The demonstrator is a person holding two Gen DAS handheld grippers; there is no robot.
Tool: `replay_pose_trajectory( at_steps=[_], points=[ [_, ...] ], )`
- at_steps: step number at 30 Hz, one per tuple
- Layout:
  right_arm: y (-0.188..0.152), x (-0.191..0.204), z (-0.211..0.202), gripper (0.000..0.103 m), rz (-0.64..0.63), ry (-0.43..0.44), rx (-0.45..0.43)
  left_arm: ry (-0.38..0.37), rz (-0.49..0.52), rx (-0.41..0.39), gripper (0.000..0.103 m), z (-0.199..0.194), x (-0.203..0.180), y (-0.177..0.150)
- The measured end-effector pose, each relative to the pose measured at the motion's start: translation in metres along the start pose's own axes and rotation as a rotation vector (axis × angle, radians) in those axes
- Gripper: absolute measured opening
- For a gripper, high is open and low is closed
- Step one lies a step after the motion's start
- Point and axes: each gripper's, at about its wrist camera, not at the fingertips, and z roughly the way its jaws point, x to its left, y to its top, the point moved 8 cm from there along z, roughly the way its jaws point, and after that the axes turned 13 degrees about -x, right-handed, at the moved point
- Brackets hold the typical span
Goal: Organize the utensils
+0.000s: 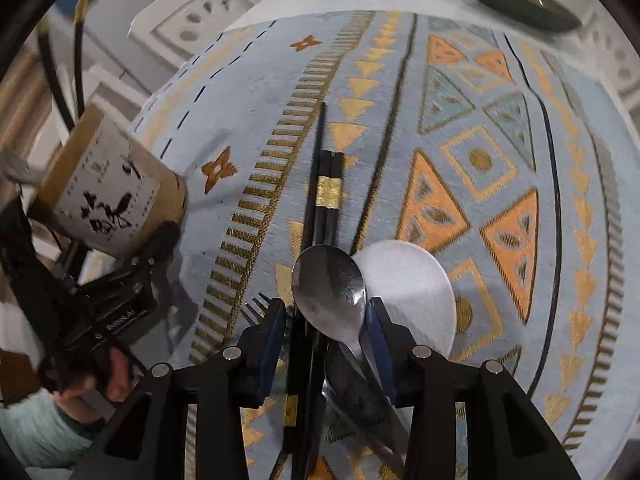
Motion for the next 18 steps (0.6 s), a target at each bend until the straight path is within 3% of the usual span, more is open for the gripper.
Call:
replay_pose_trajectory(
  at_steps=[2,7,13,14,16,18],
  points=[
    [0.001,0.004,0.001,0.032,-0.011,0.014,-0.004,0.000,0.000,0.000,0.097,0.000,0.000,0.000],
    [0.004,-0.006,-0.013,0.031,0.015,0.011,-0.052,0.000,0.000,0.000,0.097,0.000,-0.001,0.000],
    [0.019,-0.014,-0.069,0.031,0.115,0.112,-0.176,0.001,0.001,0.000,0.097,0.000,-0.001,0.000],
    [0.021,-0.014,-0.078,0.027,0.121,0.126,-0.195,0.001,0.000,0.000,0.097,0.000,0.000,0.000],
    [0.028,-0.011,-0.097,0.003,0.138,0.170,-0.225,0.001,0.000,0.000,0.097,0.000,-0.001,0.000],
    [0.036,-0.010,-0.111,0.003,0.136,0.186,-0.270,0.001,0.001,0.000,0.097,0.000,0.000,0.000]
  ],
)
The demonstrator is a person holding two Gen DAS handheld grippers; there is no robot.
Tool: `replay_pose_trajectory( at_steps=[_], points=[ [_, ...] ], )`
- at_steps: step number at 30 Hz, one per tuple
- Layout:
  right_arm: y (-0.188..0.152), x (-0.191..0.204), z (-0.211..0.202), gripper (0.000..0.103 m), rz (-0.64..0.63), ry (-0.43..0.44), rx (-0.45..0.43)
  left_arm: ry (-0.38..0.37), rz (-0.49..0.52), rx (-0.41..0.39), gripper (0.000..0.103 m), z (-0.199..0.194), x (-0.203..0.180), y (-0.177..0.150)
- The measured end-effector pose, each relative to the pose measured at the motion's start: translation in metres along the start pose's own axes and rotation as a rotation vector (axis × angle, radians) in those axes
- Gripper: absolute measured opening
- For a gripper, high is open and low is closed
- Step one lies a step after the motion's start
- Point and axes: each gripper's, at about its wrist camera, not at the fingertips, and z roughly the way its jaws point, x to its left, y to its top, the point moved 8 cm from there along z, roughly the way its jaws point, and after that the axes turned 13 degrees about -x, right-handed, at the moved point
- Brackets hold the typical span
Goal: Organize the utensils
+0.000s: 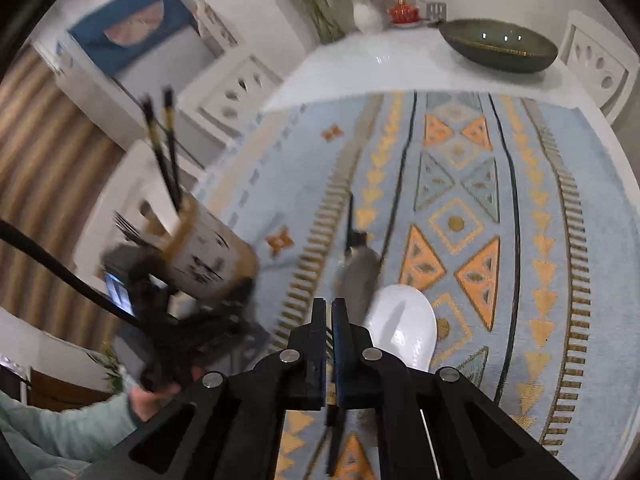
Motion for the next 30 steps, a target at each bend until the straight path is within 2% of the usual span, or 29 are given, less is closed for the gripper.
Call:
replay_pose_trajectory(
  at_steps=[3,6,8,11,15,19,21,23,25,27,30],
  points=[
    [0.009,0.003,-0.001,0.003,-0.014,-0.018,-0.022,0.000,-0.001,0.000,0.097,0.000,0.000,0.000],
    [0.010,-0.014,0.012,0.005,0.022,-0.090,0.002,0.000,-0.001,0.000,0.097,0.000,0.000,0.000],
    [0.000,-0.029,0.031,0.009,0.085,-0.108,0.085,0.000,-0.001,0.000,0.097,0.000,-0.001,0.000],
    [-0.015,-0.039,0.056,0.011,0.148,-0.066,0.193,0.000,0.000,0.000,0.097,0.000,-0.001,0.000],
    [-0.033,-0.032,0.081,0.013,0.065,-0.057,0.311,0.000,0.000,0.000,0.097,0.000,-0.001,0.000],
    [-0.031,-0.021,0.087,0.014,-0.018,-0.058,0.316,0.000,0.000,0.000,0.097,0.000,0.001,0.000],
    [-0.026,-0.024,0.089,0.019,-0.035,-0.067,0.298,0.000,0.000,0.000,0.097,0.000,0.000,0.000],
    [-0.020,-0.027,0.086,0.042,-0.058,-0.085,0.265,0.001,0.000,0.000,0.097,0.000,0.000,0.000],
    [-0.015,-0.029,0.084,0.054,-0.060,-0.087,0.230,0.001,0.000,0.000,0.098,0.000,0.001,0.000],
    [-0.013,-0.029,0.083,0.054,-0.060,-0.070,0.227,0.002,0.001,0.000,0.098,0.000,0.003,0.001],
    [-0.021,-0.031,0.093,0.054,-0.098,-0.085,0.271,0.002,0.001,0.000,0.098,0.000,0.003,0.001]
  ],
)
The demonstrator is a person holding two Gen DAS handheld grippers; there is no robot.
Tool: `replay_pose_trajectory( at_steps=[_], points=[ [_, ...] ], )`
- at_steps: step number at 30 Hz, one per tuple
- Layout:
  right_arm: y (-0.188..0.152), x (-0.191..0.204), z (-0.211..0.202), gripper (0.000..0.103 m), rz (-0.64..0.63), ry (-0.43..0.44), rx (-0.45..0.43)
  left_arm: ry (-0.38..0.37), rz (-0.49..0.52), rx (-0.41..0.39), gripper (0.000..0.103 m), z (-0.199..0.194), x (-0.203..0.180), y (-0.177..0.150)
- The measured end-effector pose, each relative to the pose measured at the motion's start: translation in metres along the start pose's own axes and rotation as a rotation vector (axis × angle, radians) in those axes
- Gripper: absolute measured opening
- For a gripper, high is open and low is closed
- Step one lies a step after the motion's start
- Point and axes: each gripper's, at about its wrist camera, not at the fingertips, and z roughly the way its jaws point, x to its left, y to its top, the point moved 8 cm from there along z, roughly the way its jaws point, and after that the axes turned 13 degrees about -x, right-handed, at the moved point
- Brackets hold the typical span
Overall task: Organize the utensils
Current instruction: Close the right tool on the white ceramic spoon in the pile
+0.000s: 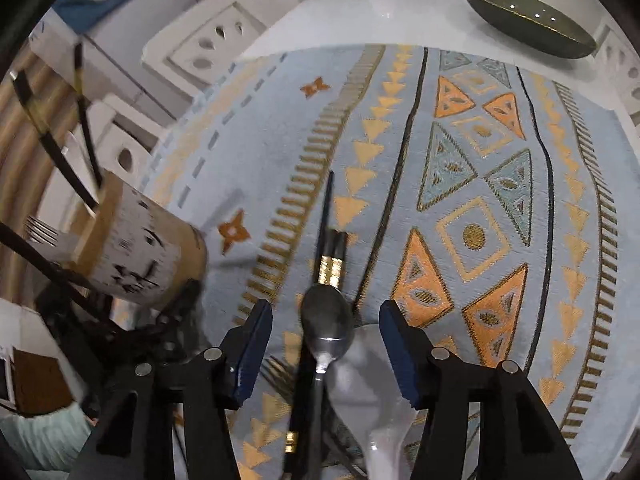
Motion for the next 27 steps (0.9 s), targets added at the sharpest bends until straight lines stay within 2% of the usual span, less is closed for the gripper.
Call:
replay_pose_trajectory(
  at_steps=[4,6,10,19,27],
  points=[
    [-0.007,0.003,0.023,0.052,-0.040,-0.003,0.033,0.000,0.000,0.000,0.098,0.000,0.001,0.001],
    [-0.007,0.009,0.029,0.036,-0.073,0.006,0.032,0.000,0.000,0.000,0.098,0.000,0.001,0.000],
    [-0.008,0.023,0.022,0.034,-0.154,0.015,-0.020,0.000,0.000,0.000,0.098,0.000,0.001,0.000],
    [0.000,0.017,-0.052,0.033,-0.078,0.000,-0.184,0.000,0.000,0.000,0.098,0.000,0.000,0.000],
    [0.060,0.051,-0.134,0.032,-0.072,0.021,-0.433,0.000,0.000,0.000,0.098,0.000,0.000,0.000]
  ],
)
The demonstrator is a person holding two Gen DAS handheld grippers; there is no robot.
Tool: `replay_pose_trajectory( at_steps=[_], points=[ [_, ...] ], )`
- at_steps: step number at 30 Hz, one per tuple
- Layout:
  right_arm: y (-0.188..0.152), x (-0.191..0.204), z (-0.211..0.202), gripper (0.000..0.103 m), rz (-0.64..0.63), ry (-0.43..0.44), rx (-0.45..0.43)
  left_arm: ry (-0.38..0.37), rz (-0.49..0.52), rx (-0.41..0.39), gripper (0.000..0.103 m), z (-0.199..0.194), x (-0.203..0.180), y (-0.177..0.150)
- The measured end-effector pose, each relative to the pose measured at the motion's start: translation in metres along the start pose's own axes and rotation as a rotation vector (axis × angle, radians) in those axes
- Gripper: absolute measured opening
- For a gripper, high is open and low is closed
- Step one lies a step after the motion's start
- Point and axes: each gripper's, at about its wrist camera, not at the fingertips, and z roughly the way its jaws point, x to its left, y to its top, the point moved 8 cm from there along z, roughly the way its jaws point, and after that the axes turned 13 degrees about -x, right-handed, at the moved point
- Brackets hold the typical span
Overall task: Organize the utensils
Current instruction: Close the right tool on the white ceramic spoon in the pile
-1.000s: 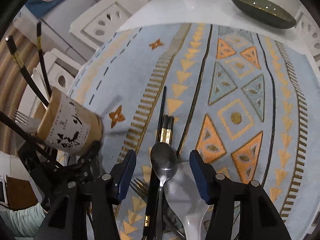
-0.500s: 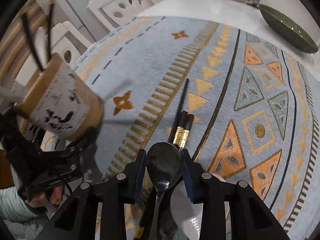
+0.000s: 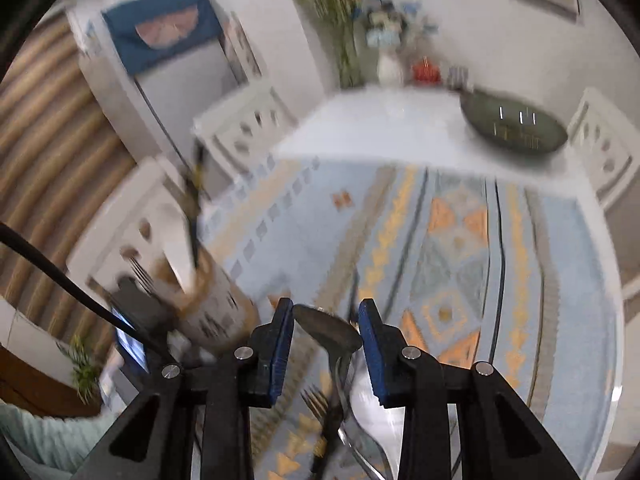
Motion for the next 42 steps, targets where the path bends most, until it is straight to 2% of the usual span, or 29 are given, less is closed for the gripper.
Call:
replay_pose_trajectory(
  at_steps=[3,4,6,10,14,18,21,22,23,25,28,30,35,37,42],
  points=[
    [0.048,0.025,-0.010,0.031,-0.009,0.047,-0.120,0.000,0.000,0.000,0.098,0.000,0.000,0.000],
    [0.063,0.033,-0.013,0.018,-0.009,0.071,-0.155,0.000,0.000,0.000,0.098,0.000,0.001,0.000],
    [0.094,0.052,-0.021,0.016,-0.003,0.135,-0.221,0.000,0.000,0.000,0.098,0.000,0.000,0.000],
    [0.130,0.087,-0.027,0.010,-0.001,0.241,-0.307,0.000,0.000,0.000,0.098,0.000,0.000,0.000],
    [0.134,0.116,-0.019,0.009,-0.044,0.284,-0.298,0.000,-0.001,0.000,0.098,-0.001,-0.001,0.001],
    [0.118,0.112,-0.004,0.009,-0.027,0.249,-0.242,-0.001,-0.002,0.000,0.098,0.005,-0.007,-0.003],
    [0.104,0.081,0.010,0.012,0.080,0.207,-0.179,-0.002,-0.001,0.000,0.098,0.007,-0.014,-0.008],
    [0.098,0.063,0.014,0.018,0.143,0.196,-0.158,-0.001,-0.002,0.000,0.098,0.007,-0.014,-0.008],
    [0.092,0.052,0.017,0.031,0.175,0.190,-0.145,-0.001,-0.002,0.000,0.098,0.007,-0.014,-0.008],
    [0.075,0.025,0.025,0.049,0.230,0.168,-0.102,-0.001,-0.002,0.000,0.098,0.007,-0.014,-0.008],
    [0.042,-0.007,0.031,0.050,0.302,0.145,-0.001,0.000,-0.001,0.000,0.098,0.007,-0.014,-0.007],
    [0.006,-0.031,0.034,0.050,0.339,0.089,0.093,0.000,-0.001,0.000,0.098,0.007,-0.014,-0.008],
    [-0.092,-0.065,0.042,0.050,0.332,-0.013,0.395,0.003,0.001,0.000,0.098,0.011,-0.022,-0.015],
    [-0.125,-0.073,0.045,0.050,0.286,-0.061,0.496,0.004,0.001,0.000,0.098,0.012,-0.024,-0.017],
    [-0.165,-0.085,0.051,0.050,0.199,-0.111,0.624,0.008,0.003,0.000,0.098,0.012,-0.035,-0.019]
  ],
)
